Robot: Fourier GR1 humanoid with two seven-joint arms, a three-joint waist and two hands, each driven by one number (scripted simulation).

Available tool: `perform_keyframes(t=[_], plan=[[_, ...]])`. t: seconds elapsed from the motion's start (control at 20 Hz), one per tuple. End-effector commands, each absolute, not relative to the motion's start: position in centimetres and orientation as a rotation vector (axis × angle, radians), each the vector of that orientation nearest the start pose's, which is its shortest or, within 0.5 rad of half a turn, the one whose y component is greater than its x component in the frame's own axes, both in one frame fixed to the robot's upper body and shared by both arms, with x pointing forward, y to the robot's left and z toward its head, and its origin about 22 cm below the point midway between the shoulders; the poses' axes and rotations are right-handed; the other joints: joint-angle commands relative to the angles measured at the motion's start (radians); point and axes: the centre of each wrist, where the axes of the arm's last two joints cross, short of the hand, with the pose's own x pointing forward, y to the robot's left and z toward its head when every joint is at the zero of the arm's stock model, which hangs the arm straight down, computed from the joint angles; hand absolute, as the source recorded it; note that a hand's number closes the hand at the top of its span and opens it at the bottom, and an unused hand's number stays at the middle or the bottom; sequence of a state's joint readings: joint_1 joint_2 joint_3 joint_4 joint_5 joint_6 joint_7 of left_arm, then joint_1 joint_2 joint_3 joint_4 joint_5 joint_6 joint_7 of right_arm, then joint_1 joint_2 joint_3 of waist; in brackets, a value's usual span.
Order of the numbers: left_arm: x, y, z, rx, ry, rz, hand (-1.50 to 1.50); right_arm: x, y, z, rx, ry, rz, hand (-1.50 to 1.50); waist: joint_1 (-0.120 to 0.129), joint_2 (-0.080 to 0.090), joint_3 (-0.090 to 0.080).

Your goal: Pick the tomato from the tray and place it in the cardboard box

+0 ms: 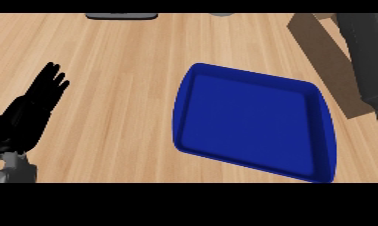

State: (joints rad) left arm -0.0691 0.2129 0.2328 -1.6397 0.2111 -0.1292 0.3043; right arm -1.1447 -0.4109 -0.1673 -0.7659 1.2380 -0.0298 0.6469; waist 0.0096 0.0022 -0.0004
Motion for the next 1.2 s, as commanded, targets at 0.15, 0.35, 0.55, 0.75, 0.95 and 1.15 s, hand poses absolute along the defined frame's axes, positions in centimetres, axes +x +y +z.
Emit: perform_keyframes(t=[0.15, 0.35, 0.55, 0.75, 0.95, 1.15], plan=[[24.3, 31.6, 5.3, 0.049, -1.445, 0.029, 0.00, 44.9, -31.6, 23.7, -1.560, -1.038, 0.463, 1.50, 0.010, 0.003, 0.001], [24.5, 32.8, 5.0, 0.026, -1.446, 0.040, 0.00, 45.1, -31.8, 19.5, -1.543, -1.070, 0.493, 1.50, 0.009, 0.004, 0.001], [24.8, 31.1, 5.3, 0.055, -1.457, 0.019, 0.00, 45.0, -34.3, 18.1, -1.527, -1.046, 0.445, 1.50, 0.026, 0.012, 0.001], [24.8, 31.0, 4.5, 0.008, -1.460, 0.002, 0.00, 44.2, -36.2, 15.1, -1.474, -1.043, 0.441, 1.50, 0.033, 0.015, 0.002], [25.5, 30.2, 5.3, 0.035, -1.458, 0.021, 0.00, 43.7, -37.6, 14.4, -1.285, -0.973, 0.439, 1.50, 0.025, 0.014, 0.002], [24.8, 30.4, 5.7, 0.013, -1.451, 0.017, 0.00, 42.1, -40.0, 11.8, -1.248, -0.832, 0.355, -1.50, 0.036, 0.016, 0.003]])
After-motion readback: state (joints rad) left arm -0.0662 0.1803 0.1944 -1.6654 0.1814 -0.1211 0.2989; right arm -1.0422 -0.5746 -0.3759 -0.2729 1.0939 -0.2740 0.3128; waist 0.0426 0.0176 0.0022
